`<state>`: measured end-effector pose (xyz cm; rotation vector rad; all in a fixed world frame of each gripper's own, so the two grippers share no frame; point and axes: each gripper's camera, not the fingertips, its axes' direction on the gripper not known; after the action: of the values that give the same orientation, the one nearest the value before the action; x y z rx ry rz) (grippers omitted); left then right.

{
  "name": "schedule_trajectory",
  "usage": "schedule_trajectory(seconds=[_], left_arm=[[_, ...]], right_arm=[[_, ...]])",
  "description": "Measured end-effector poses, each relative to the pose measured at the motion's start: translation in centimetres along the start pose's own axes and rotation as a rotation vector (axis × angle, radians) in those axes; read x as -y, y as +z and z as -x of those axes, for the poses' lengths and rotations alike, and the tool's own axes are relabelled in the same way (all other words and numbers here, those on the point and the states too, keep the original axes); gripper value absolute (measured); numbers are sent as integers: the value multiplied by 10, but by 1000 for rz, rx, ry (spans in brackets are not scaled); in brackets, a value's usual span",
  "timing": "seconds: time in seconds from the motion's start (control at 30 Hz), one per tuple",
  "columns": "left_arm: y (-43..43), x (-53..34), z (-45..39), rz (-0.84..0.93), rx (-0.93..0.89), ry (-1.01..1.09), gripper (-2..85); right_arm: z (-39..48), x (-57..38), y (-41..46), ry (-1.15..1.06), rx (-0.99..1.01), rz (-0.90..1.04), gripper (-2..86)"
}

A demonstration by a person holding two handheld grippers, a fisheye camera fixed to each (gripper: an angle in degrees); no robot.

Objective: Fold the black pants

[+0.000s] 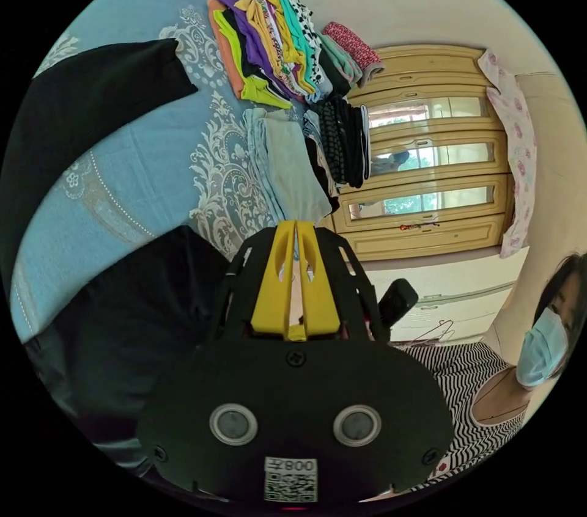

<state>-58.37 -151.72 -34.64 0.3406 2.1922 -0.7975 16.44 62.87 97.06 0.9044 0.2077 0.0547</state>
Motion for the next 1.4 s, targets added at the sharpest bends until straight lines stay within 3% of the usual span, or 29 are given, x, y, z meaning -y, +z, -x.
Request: schedule_trajectory(seconds=[0.17,0.4,0.57,0.67,0.87,0.93,1.1,1.4], left_arm=[[17,21,-13,29,49,42,4],[13,-18,49,111,373,-119,13],[37,-28,64,161,437,-138,7],[47,-19,57,196,438,-123,2],[58,16,6,106,161,-16,2],[66,34,-15,112,172,39,2],[72,36,-26,211,503,110,7],[67,-10,12,325,602,24,3]], right_arm=[[-8,15,75,-15,-86,200,4],[-22,21,82,12,-77,163,0],[-19,20,91,-6,-85,168,0],[-17,18,89,-15,-46,146,0],[0,19,91,-54,-6,110,0],[1,23,98,-52,-1,125,0],[-3,25,116,-28,-13,156,0],[-3,27,127,-19,14,171,1]])
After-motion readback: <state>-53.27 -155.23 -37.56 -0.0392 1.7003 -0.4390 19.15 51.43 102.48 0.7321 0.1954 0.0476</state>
